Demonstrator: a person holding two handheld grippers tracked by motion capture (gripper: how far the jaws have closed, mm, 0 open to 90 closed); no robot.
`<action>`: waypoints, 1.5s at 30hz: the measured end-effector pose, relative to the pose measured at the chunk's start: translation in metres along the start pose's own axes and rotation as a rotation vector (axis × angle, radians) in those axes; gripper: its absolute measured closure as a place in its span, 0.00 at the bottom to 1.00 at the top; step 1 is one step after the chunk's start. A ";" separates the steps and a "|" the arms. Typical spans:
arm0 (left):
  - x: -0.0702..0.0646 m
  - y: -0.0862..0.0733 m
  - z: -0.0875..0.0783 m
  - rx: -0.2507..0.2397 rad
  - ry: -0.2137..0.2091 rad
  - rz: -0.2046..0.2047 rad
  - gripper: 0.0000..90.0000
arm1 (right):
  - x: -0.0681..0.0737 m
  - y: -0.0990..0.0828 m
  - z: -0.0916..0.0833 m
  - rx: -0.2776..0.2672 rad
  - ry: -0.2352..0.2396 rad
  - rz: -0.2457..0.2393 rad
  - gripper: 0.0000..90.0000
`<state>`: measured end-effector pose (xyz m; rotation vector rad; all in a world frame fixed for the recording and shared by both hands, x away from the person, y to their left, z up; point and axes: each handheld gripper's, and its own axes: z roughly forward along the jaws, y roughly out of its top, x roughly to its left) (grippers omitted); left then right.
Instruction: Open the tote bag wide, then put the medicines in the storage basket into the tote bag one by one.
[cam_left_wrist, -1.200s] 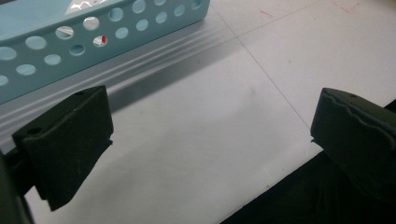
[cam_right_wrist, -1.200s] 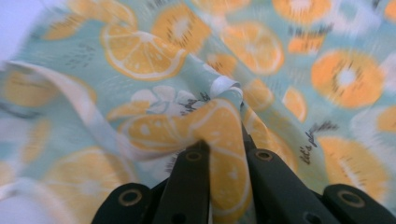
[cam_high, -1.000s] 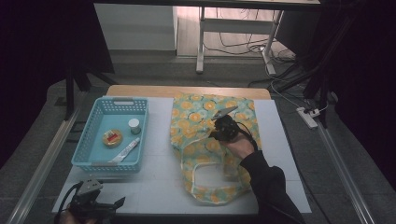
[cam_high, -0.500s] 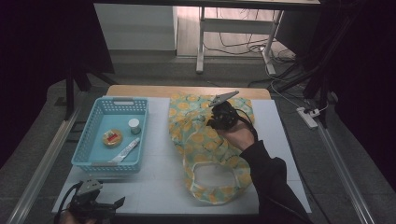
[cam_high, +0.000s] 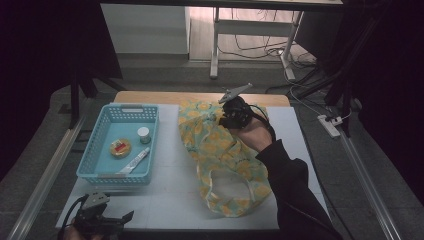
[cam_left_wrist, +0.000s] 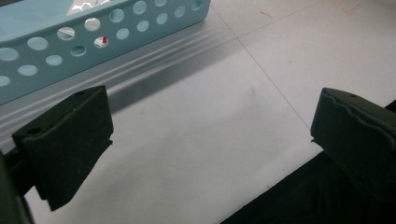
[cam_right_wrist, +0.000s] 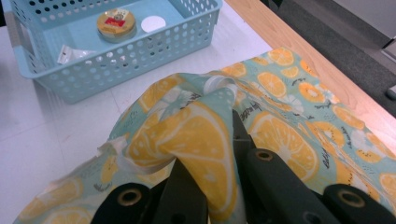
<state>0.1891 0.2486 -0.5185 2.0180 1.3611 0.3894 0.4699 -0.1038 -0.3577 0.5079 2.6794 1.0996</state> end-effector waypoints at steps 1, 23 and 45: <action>0.000 0.000 0.000 0.000 0.000 0.000 0.00 | 0.000 0.002 -0.001 -0.003 0.003 0.000 0.99; 0.003 -0.001 -0.003 -0.025 -0.012 -0.032 0.00 | -0.001 0.005 -0.003 -0.029 0.027 0.011 0.99; 0.015 0.013 -0.011 -0.110 -0.106 -0.001 0.00 | -0.001 -0.003 -0.002 -0.044 0.038 0.001 0.99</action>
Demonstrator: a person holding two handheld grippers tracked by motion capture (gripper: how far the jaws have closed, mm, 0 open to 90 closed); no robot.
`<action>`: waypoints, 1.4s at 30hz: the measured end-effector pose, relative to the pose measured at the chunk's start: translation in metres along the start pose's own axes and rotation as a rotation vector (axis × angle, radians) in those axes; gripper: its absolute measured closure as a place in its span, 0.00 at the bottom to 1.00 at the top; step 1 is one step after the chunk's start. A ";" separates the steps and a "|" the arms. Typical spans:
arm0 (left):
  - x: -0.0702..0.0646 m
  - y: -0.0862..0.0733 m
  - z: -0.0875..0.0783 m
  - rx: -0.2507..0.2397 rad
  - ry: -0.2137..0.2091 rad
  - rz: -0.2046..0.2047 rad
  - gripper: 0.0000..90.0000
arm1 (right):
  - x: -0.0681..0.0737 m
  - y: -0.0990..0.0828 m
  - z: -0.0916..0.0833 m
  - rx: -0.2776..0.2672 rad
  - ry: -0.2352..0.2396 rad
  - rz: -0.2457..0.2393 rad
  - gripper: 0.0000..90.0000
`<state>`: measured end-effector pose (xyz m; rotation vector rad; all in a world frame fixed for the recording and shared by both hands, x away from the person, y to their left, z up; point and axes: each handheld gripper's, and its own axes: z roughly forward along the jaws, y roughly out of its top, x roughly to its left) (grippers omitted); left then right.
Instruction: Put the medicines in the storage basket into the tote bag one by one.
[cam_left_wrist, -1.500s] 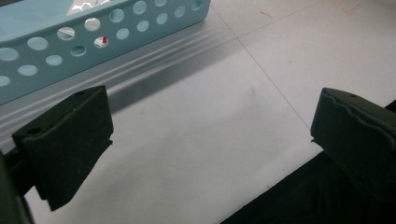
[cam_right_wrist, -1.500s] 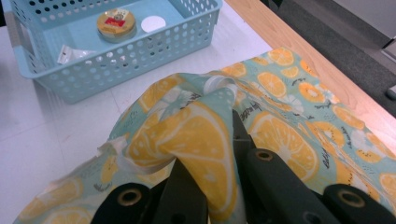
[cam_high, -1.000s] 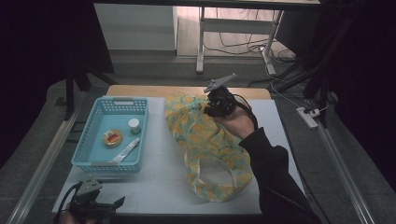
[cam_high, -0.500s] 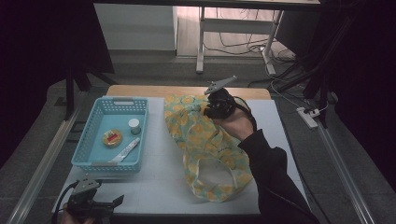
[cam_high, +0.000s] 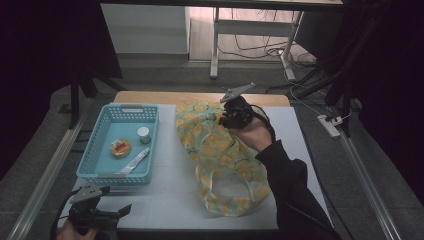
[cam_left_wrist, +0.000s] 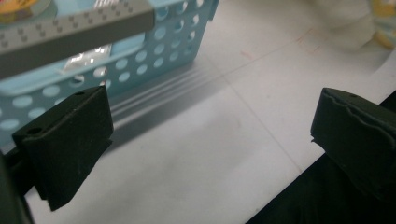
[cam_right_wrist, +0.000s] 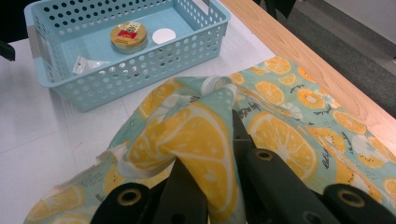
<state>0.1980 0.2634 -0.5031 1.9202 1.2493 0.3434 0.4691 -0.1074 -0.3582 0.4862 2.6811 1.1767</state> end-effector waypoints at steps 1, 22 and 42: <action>0.000 0.001 0.000 -0.008 0.004 0.003 0.00 | 0.000 0.000 0.000 0.001 0.000 0.002 0.99; 0.015 0.034 -0.002 0.007 0.076 0.013 0.00 | -0.003 -0.006 -0.002 -0.013 0.006 0.019 0.99; 0.055 0.071 0.018 0.033 0.125 0.013 0.00 | -0.004 -0.008 -0.002 -0.026 0.006 0.029 0.99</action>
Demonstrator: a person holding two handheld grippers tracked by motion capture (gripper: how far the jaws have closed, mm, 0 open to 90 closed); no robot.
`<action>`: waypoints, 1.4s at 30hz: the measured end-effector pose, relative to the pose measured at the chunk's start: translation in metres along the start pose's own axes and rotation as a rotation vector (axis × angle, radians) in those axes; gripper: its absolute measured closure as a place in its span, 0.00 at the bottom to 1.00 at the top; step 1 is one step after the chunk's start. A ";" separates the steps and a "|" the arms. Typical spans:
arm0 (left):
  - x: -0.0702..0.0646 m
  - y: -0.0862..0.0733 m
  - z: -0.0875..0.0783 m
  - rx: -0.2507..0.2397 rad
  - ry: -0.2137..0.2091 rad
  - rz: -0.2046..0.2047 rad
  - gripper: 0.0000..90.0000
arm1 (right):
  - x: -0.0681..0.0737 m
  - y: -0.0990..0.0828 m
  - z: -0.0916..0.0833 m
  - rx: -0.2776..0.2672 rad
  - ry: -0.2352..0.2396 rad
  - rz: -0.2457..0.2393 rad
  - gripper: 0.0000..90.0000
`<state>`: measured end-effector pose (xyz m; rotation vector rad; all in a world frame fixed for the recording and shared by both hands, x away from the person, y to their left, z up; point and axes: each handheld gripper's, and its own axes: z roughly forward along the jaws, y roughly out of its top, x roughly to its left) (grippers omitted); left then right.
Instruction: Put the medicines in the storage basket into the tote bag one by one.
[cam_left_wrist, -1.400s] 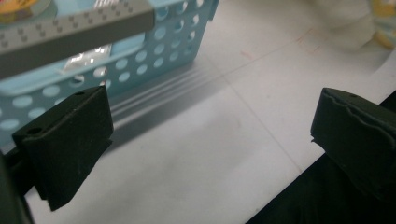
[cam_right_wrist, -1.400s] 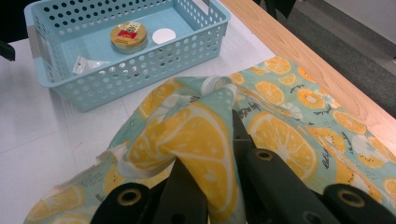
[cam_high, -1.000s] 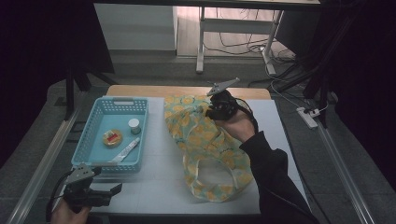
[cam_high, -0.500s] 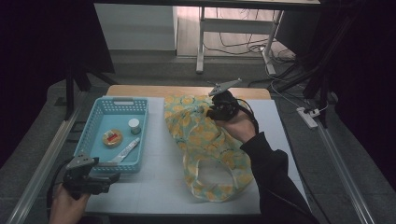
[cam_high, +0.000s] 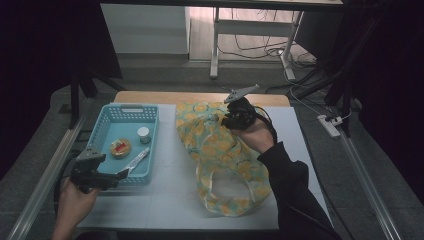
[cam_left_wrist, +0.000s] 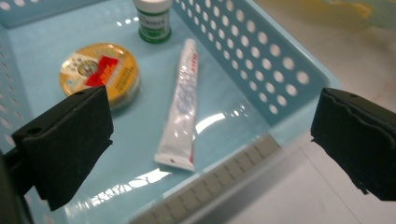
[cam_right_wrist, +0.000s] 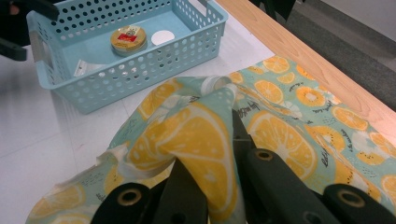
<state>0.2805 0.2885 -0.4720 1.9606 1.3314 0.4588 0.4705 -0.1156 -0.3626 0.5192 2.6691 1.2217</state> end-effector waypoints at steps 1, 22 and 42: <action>0.002 0.003 0.003 0.006 -0.001 0.002 0.00 | 0.000 0.000 0.000 0.000 0.000 0.000 0.99; 0.041 0.040 0.030 0.074 0.042 -0.022 0.00 | 0.002 0.001 0.003 0.008 0.004 -0.004 0.99; 0.073 0.060 0.086 0.264 0.089 -0.066 0.00 | 0.002 0.001 0.005 0.011 0.008 -0.006 0.99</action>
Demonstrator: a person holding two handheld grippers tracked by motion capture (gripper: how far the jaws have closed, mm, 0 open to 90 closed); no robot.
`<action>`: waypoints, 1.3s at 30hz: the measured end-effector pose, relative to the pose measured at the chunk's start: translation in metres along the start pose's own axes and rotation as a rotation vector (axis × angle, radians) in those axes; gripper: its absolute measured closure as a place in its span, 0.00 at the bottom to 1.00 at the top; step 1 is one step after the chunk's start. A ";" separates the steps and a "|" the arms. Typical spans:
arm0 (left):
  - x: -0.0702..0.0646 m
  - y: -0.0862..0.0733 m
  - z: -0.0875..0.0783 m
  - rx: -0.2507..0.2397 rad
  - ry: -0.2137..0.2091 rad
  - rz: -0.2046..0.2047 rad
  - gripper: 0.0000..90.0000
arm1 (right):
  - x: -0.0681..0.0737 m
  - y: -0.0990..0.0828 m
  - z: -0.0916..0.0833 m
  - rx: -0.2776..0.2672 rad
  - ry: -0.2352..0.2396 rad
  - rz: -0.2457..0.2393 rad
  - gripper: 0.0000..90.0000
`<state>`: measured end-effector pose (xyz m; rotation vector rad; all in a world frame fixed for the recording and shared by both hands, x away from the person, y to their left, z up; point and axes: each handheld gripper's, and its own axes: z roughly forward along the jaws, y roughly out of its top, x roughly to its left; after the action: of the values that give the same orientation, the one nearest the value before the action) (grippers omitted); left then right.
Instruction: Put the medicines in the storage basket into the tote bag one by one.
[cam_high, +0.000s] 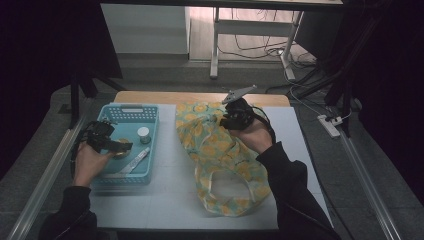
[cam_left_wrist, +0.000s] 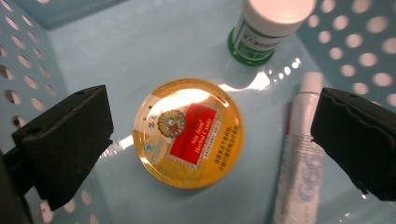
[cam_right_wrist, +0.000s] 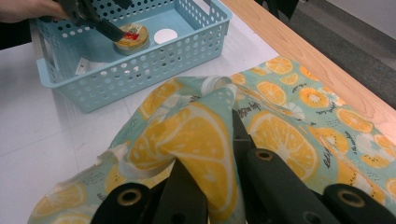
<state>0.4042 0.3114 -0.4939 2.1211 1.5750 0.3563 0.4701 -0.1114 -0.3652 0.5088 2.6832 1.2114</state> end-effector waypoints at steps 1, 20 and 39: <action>0.000 0.001 0.003 0.009 0.005 -0.001 0.00 | 0.000 0.000 0.000 0.000 0.000 0.001 0.99; 0.001 0.010 0.034 0.216 0.059 0.017 0.02 | -0.001 -0.003 0.000 0.001 0.003 0.003 0.99; 0.005 0.009 0.032 0.230 0.030 -0.034 0.22 | -0.002 -0.005 0.001 0.002 0.000 0.008 0.99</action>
<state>0.4283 0.3068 -0.5164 2.2652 1.7393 0.2040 0.4711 -0.1145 -0.3699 0.5200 2.6853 1.2110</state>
